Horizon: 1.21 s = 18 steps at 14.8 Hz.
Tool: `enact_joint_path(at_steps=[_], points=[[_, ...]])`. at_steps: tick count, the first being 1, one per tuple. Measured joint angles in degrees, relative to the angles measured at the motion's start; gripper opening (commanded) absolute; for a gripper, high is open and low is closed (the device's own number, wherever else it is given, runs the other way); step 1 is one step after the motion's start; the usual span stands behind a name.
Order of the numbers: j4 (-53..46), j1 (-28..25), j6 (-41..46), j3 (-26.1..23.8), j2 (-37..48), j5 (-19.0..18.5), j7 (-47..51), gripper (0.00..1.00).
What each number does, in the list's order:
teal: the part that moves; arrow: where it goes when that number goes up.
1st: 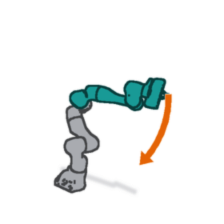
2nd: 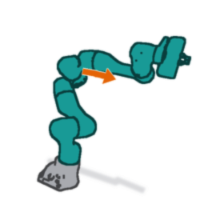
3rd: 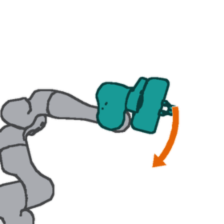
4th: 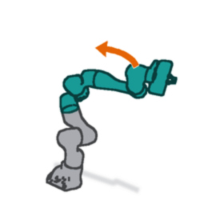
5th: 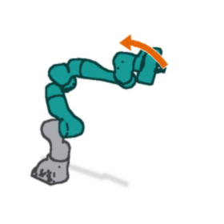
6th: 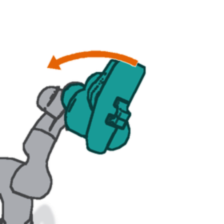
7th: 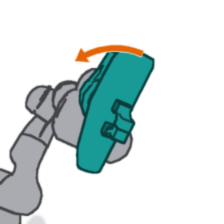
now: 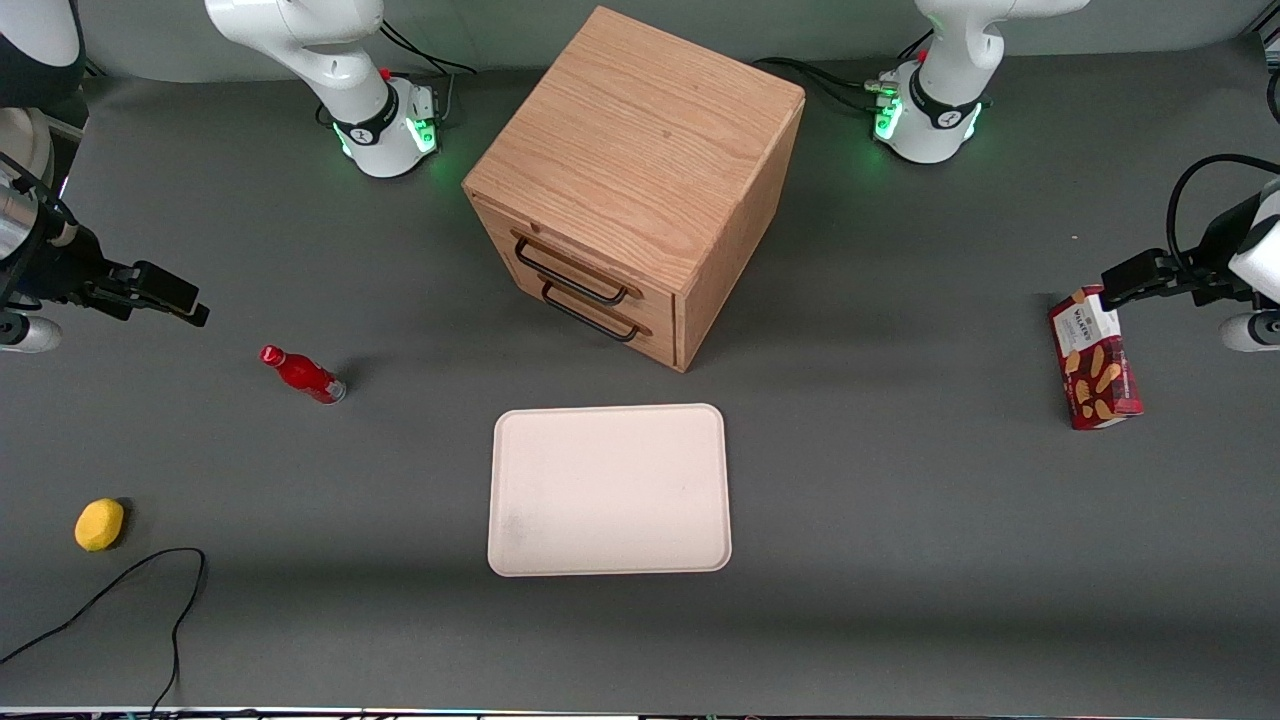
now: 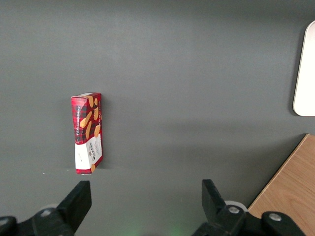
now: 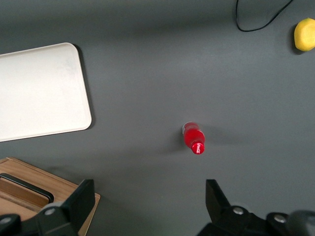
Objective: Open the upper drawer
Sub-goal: 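Lift the right gripper from rest and swing it toward the cabinet, then move the right gripper to the upper drawer's black handle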
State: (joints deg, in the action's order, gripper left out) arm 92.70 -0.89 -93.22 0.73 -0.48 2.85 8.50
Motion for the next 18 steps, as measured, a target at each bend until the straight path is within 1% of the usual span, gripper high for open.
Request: enact_joint_path(at_steps=[6, 8, 10, 16, 18], points=[[0.32, -0.02, -0.5, -0.16, -0.55, -0.01, 0.0, 1.0], [0.34, -0.07, -3.05, -1.94, -1.4, 0.02, -0.52, 1.0], [0.36, -0.37, -5.04, -5.98, -2.31, 0.03, -0.57, 1.0], [0.47, -2.58, -9.32, -20.56, -5.76, 0.03, -0.92, 1.0], [0.49, -2.81, -10.23, -24.53, -6.05, 0.02, -4.34, 1.0]])
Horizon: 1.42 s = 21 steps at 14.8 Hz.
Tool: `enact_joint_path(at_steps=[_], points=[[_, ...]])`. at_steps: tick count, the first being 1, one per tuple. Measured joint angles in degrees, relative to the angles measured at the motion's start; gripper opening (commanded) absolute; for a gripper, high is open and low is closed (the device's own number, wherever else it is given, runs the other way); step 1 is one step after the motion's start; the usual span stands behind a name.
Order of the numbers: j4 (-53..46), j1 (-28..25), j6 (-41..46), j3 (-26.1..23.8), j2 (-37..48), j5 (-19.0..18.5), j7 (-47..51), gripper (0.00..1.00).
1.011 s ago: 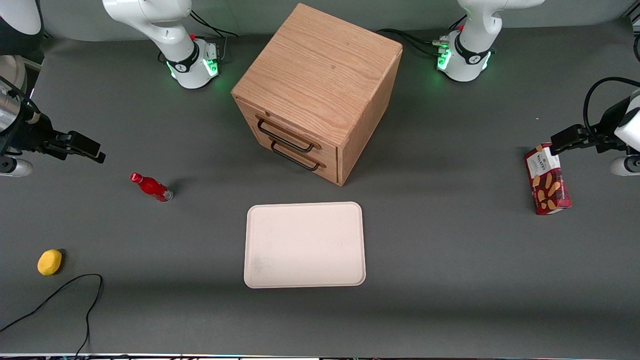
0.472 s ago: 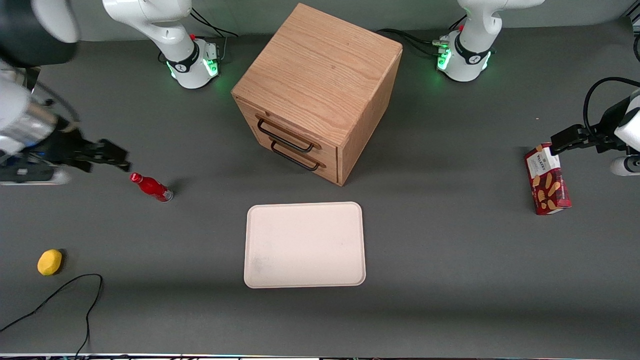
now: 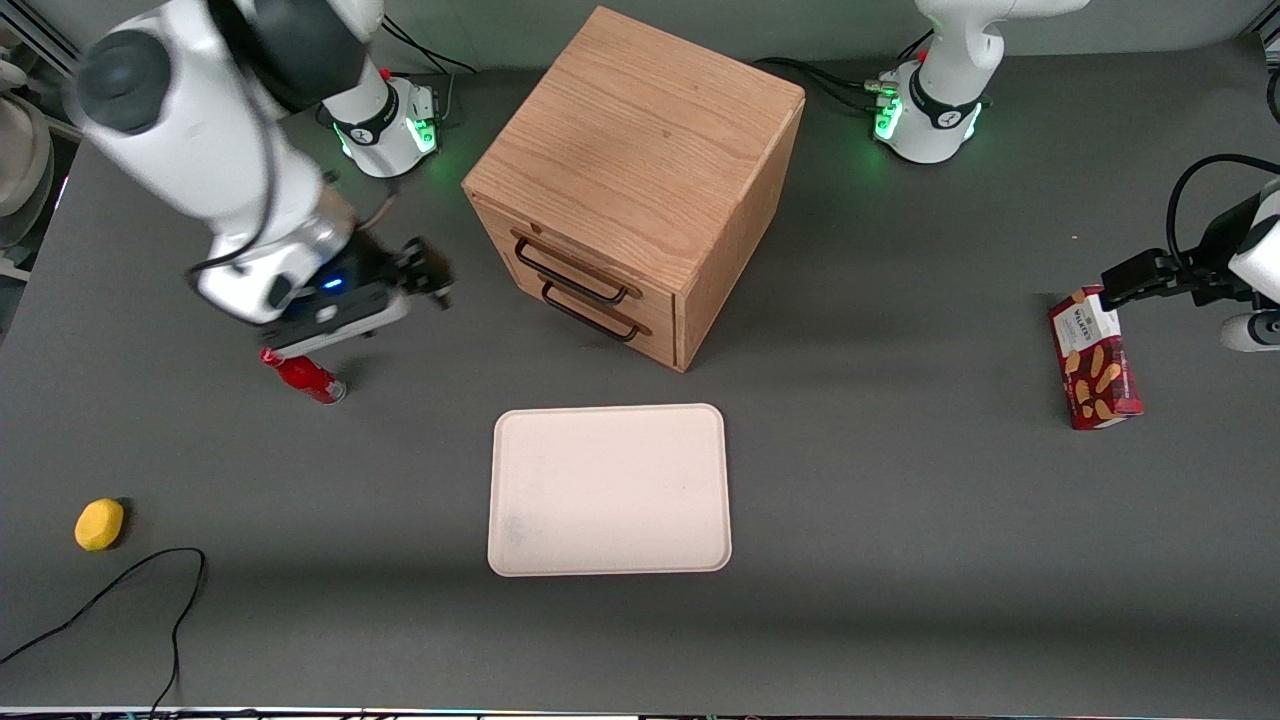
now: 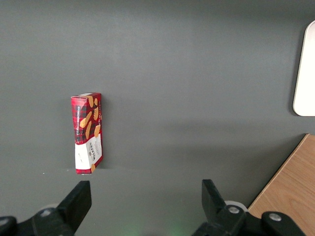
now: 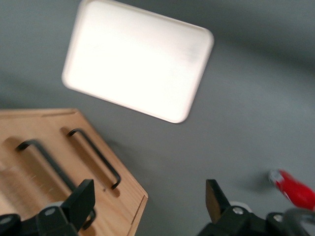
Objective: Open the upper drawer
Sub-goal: 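Move the right gripper to the upper drawer's black handle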
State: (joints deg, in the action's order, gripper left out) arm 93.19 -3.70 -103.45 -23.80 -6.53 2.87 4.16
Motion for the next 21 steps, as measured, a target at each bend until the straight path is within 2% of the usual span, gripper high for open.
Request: enact_joint_path(at_steps=[4, 5, 7, 8, 10, 17, 21], points=[[0.59, -0.55, -0.76, -2.89, -1.63, 0.15, -16.79, 1.0], [0.7, -0.57, -0.86, -2.9, -2.6, 1.1, -20.9, 1.0], [1.18, -0.55, -0.88, -2.87, -4.58, 5.93, -26.2, 1.0], [1.82, -0.57, -0.88, -2.88, -5.24, 7.92, -27.57, 1.0], [3.11, -0.64, -0.89, -3.1, -5.92, 9.64, -28.82, 1.0], [9.3, -1.04, -1.44, -4.61, -5.96, 10.0, -29.83, 1.0], [11.48, -1.19, -4.51, -4.66, -6.14, 10.03, -30.0, 1.0]])
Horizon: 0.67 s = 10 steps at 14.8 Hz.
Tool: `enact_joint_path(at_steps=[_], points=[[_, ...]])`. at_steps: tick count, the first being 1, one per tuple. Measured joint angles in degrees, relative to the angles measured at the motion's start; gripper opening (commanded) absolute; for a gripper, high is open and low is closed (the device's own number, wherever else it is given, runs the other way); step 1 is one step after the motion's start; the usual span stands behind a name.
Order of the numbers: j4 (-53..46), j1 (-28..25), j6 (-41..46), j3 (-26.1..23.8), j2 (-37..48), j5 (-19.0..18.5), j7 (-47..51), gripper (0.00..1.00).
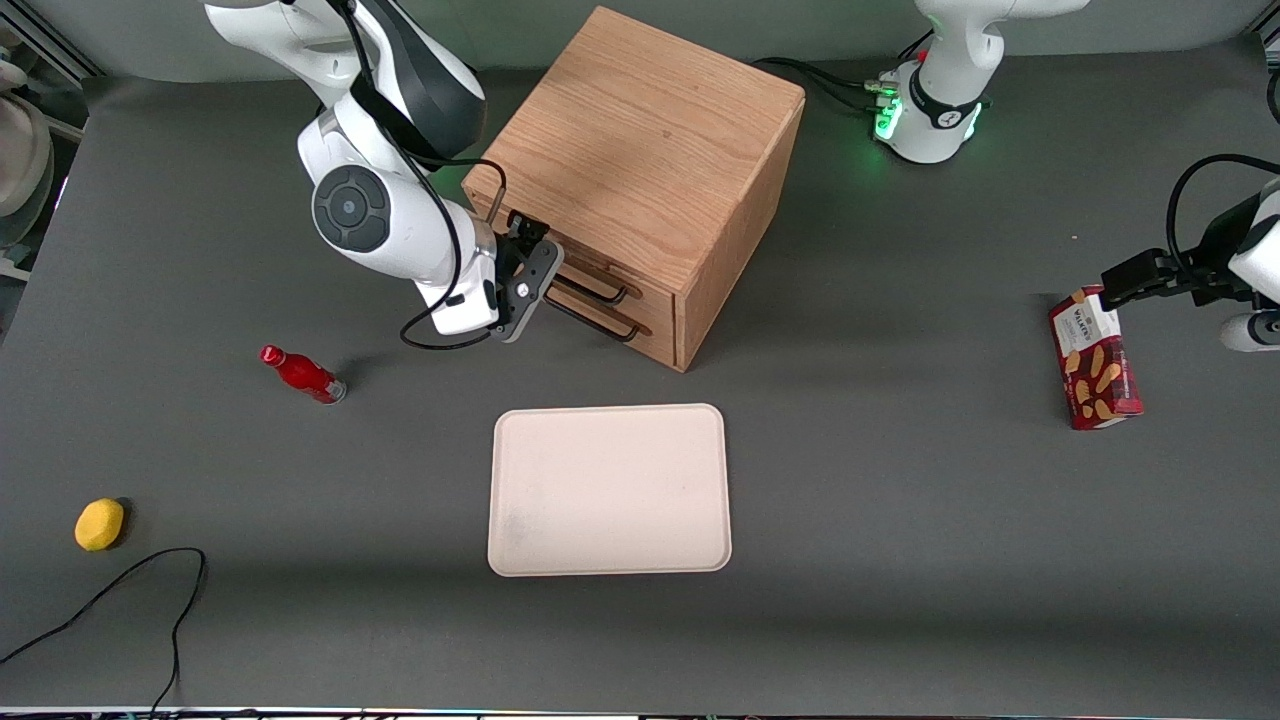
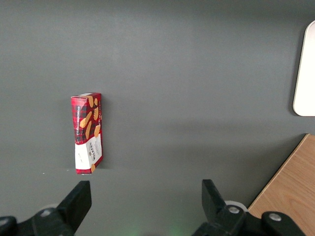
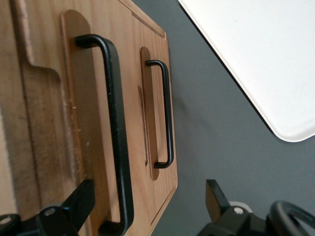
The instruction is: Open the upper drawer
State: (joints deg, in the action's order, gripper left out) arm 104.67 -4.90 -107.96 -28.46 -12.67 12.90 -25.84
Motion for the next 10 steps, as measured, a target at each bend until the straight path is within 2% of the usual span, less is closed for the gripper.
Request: enact_joint_path(at_steps=[10], points=[[1.15, -1.22, -8.04, -0.02, -3.18, 0.02, -0.09, 1.0]])
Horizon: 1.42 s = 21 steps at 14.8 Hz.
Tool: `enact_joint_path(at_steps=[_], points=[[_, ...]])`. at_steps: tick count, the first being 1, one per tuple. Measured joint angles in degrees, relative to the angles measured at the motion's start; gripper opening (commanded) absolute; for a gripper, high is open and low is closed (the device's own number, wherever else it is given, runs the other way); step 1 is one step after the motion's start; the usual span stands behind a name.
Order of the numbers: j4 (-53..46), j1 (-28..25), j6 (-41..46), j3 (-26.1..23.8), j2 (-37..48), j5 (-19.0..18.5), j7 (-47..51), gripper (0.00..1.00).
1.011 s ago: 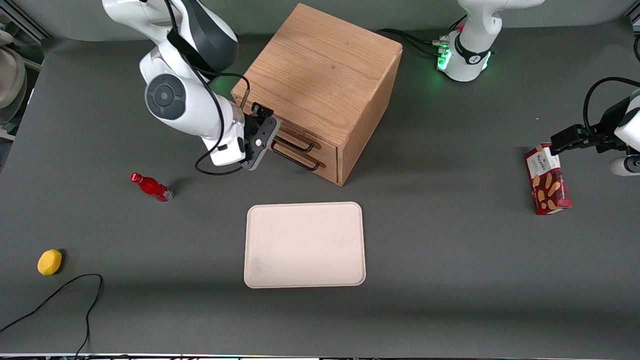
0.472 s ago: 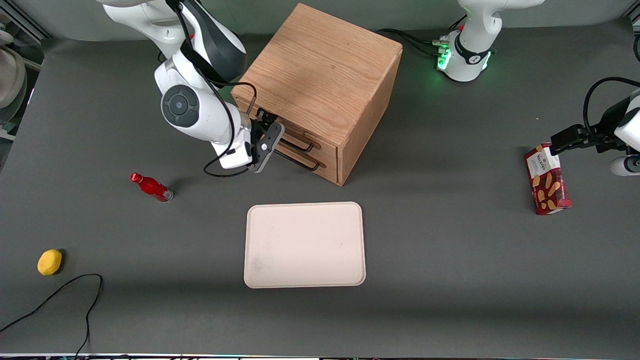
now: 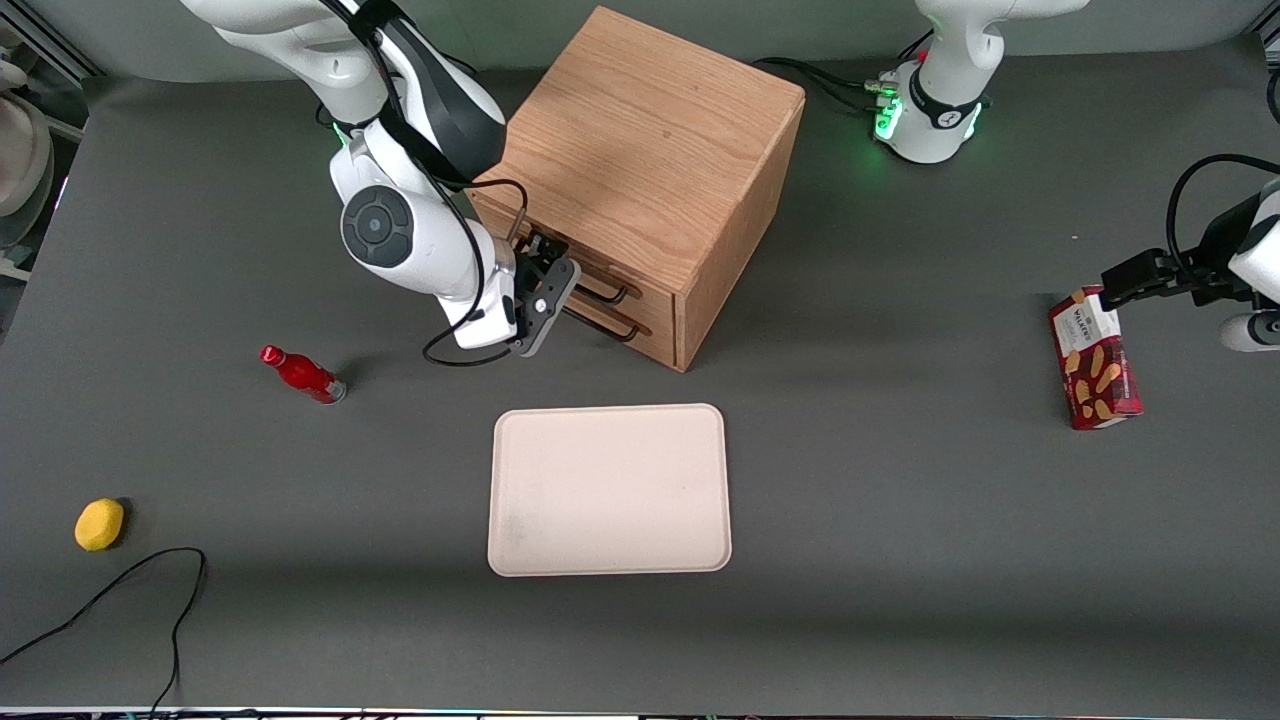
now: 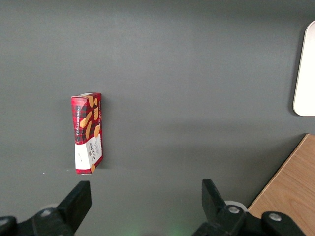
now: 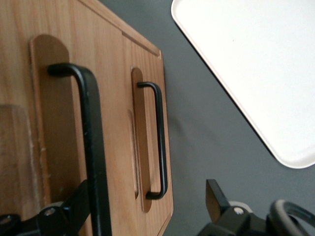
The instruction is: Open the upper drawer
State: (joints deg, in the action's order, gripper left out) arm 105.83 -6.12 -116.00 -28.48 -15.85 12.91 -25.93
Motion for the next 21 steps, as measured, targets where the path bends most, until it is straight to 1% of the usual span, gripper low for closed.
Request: enact_joint_path(at_steps=[4, 9, 12, 15, 21], points=[[0.0, 0.0, -2.58, 0.31, -0.4, -0.11, -0.74, 1.0], [-0.51, 0.29, -6.69, 2.47, -2.53, -1.37, -2.33, 1.0], [-2.76, 1.08, -6.63, 3.18, -3.81, -3.75, -2.8, 1.0], [-5.07, 1.14, -6.7, 5.19, -5.11, -4.7, -2.99, 1.0], [-8.66, 1.09, -7.6, 9.64, -7.17, -5.02, -6.15, 1.0]])
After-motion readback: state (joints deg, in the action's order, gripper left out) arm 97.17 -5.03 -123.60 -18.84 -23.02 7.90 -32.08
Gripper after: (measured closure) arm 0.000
